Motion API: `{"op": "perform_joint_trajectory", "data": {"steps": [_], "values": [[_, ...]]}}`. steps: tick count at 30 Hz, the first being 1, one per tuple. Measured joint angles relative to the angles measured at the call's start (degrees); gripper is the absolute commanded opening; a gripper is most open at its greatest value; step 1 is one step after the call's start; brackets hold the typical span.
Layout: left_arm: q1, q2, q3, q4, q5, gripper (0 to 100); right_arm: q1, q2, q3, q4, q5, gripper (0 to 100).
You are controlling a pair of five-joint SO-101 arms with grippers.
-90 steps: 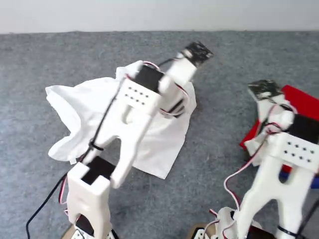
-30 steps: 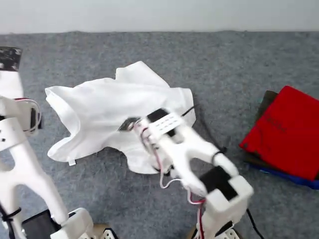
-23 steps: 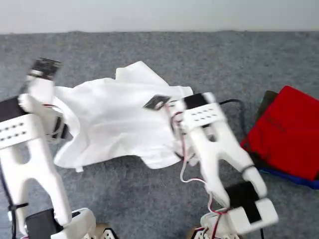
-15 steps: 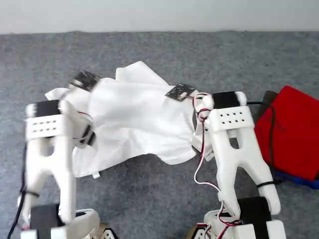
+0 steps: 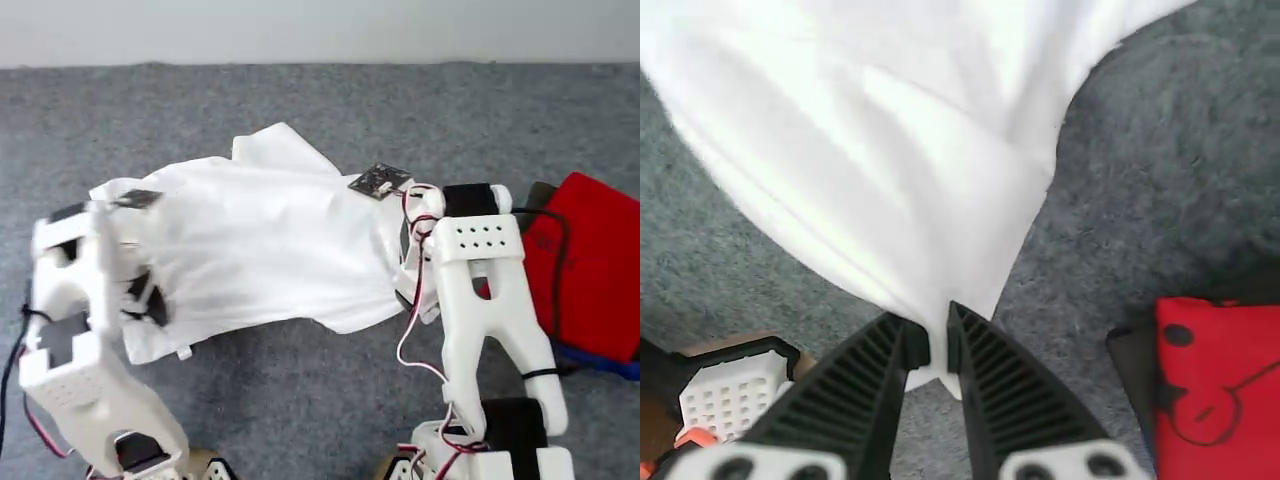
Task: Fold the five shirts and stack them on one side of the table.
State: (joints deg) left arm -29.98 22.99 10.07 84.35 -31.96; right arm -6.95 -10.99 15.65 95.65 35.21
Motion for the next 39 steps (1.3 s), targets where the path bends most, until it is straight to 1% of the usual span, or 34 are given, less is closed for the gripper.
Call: {"op": "perform_joint_trajectory", "data": {"steps": [4,6,9,12,15,17,20,25,29,33,36,39], "values": [[-6.77,0.62,-7.21,5.63,-3.08,14,2.29,0.00,0.00,0.00,0.88,0.9],[-8.97,0.62,-10.90,9.23,-4.57,14,3.16,0.00,0.00,0.00,1.49,0.9],[-10.81,0.62,-15.82,13.45,-6.24,14,3.96,0.00,0.00,0.00,1.58,0.9],[-12.48,0.09,-17.41,14.42,-6.68,14,3.96,0.00,0.00,0.00,1.58,0.9],[-12.04,-3.69,-16.62,14.59,-6.77,14,3.96,0.00,0.00,0.00,1.58,0.9],[-10.90,-8.00,-13.80,14.59,-6.77,14,3.96,0.00,0.00,0.00,1.58,0.9],[-6.86,-15.74,-6.24,14.59,-6.95,14,3.96,0.00,0.00,0.00,1.58,0.9],[2.99,-29.45,10.46,14.59,-7.74,15,3.96,0.00,0.00,0.00,1.58,0.9],[11.16,-36.92,21.36,13.80,-7.74,22,3.96,0.00,0.00,0.00,1.58,0.9],[15.56,-38.77,27.96,9.32,-7.74,23,3.96,0.00,0.00,0.00,1.58,0.9],[16.35,-38.33,29.63,6.59,-8.09,23,3.96,0.00,0.00,0.00,1.58,0.9],[16.44,-34.99,29.63,4.48,-10.11,23,3.96,0.00,0.00,0.00,1.58,0.9]]}}
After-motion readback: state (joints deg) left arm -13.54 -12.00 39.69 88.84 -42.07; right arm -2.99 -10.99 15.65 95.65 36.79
